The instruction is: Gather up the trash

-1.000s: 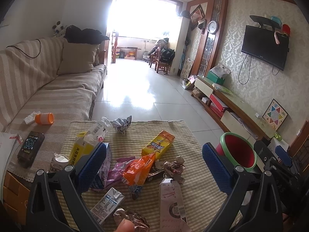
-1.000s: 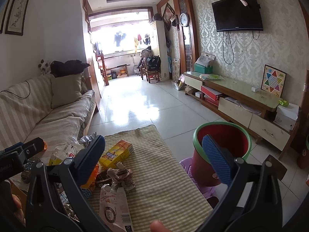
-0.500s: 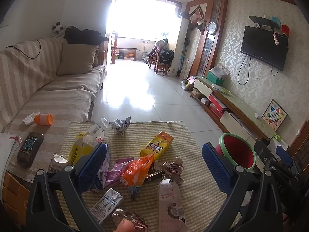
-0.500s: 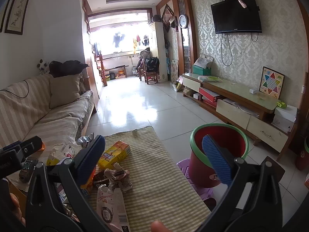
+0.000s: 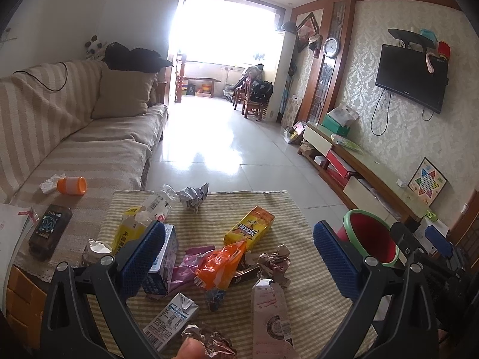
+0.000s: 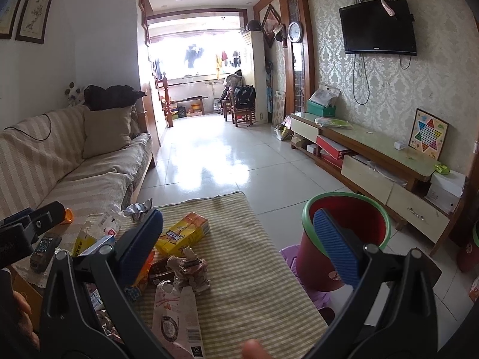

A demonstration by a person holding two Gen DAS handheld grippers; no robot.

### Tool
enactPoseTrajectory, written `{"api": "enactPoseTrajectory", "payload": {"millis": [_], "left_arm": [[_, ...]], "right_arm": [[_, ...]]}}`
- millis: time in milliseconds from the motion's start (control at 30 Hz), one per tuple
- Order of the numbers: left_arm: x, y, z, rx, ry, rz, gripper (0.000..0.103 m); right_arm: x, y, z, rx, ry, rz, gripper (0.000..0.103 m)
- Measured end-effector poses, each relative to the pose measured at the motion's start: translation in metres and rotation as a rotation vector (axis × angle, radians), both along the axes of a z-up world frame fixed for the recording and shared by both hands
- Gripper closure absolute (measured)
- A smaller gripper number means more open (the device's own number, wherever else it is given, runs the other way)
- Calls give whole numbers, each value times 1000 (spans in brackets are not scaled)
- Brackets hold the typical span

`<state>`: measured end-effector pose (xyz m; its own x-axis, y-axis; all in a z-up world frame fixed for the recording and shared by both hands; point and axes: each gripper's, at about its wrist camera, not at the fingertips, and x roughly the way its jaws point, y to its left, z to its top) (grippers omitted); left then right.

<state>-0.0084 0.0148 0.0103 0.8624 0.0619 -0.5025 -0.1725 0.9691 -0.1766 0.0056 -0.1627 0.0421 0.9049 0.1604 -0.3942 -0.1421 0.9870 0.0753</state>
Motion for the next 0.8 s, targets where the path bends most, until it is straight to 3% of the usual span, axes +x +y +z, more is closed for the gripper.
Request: {"api": "enactPoseTrajectory", "payload": {"millis": [100,267,400,500,567,633,800], "left_arm": [[-13,13,-9,-16,-41,-4,8],[-18,41,-46,92,160,52,8],[-24,66,-75,95,267,89,8],[-22,77,-97,61,362,54,11],[-24,78,-109,40,398,27,13],[-25,76,-121,43,431,6,15],[-12,73,-151,8,497,-31,25]], "right_arm": [[14,11,-15,0,125,97,3],[36,38,-76,58,395,222,4],[53,70,-127,42,560,262,4],[61,88,-157,23,669,278,5],[64,94,-170,1,722,281,9],[65,95,-180,-6,753,277,36],[60,88,-181,30,739,305,42]]}}
